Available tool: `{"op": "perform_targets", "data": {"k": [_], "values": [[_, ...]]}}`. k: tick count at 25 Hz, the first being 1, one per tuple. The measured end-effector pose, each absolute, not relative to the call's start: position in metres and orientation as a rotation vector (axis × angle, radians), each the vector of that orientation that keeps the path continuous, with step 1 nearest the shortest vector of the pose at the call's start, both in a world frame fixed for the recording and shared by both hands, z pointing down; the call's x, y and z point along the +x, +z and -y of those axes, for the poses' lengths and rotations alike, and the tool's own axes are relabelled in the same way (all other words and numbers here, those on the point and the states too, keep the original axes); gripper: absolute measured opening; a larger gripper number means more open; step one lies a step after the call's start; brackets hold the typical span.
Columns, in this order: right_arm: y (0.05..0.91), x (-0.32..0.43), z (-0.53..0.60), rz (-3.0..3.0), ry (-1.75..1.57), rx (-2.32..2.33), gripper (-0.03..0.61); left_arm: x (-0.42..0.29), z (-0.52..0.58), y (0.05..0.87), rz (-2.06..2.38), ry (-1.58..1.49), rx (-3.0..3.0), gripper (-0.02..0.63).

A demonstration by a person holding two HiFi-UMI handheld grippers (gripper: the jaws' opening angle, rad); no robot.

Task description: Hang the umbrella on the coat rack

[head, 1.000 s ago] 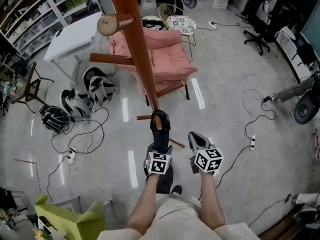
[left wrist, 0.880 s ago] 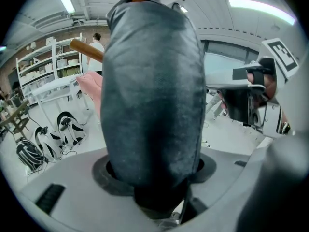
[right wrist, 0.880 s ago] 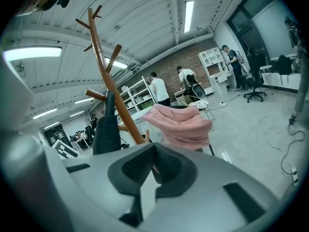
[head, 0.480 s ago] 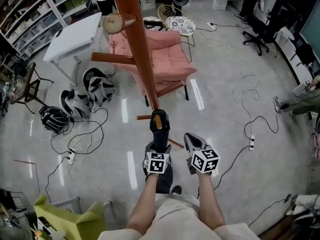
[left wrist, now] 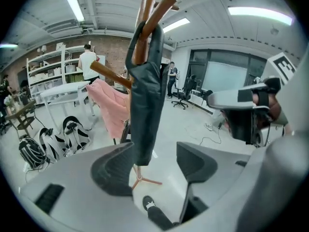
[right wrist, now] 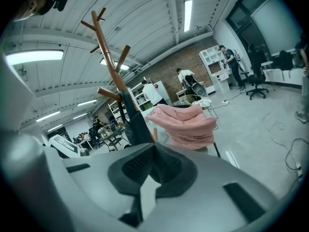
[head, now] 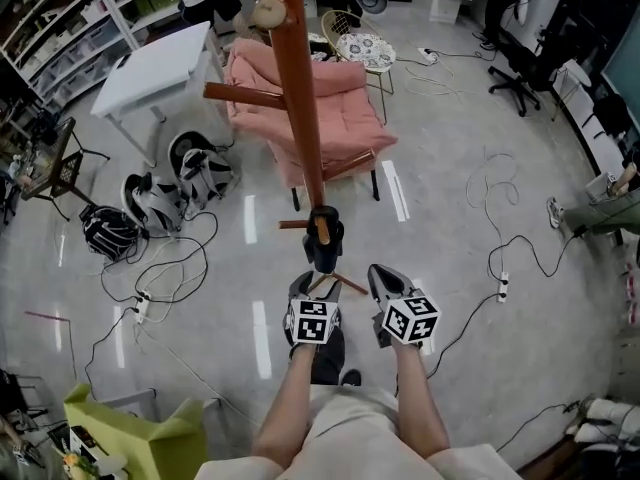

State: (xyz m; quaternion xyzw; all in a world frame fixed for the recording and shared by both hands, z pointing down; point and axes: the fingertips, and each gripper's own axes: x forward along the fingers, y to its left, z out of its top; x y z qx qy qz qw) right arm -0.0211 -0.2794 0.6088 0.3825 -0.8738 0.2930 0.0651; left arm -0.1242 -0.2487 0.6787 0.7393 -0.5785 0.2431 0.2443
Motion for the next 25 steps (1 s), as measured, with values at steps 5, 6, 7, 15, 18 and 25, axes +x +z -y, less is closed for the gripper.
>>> {"op": "perform_targets", "data": {"k": [5,6,7,15,18,25], "values": [[0.604,-0.032,0.274,2.651,0.858,1.114,0.003,-0.134,0.243,0.669,1.616,0.638,2.013,0.281],[0.603,-0.034,0.272,2.653,0.853,1.105,0.003,-0.136,0.24,0.667,1.619,0.637,2.006,0.281],[0.603,-0.037,0.27,2.656,0.846,1.096,0.003,-0.138,0.238,0.665,1.626,0.637,2.002,0.28],[0.597,-0.05,0.252,2.68,0.782,1.047,0.003,-0.163,0.231,0.627,1.749,0.563,2.045,0.275],[0.594,-0.052,0.246,2.684,0.756,1.041,0.003,-0.165,0.226,0.616,1.765,0.538,2.068,0.273],[0.598,-0.053,0.221,2.666,0.714,1.04,0.003,-0.17,0.205,0.599,1.784,0.524,2.116,0.273]]}}
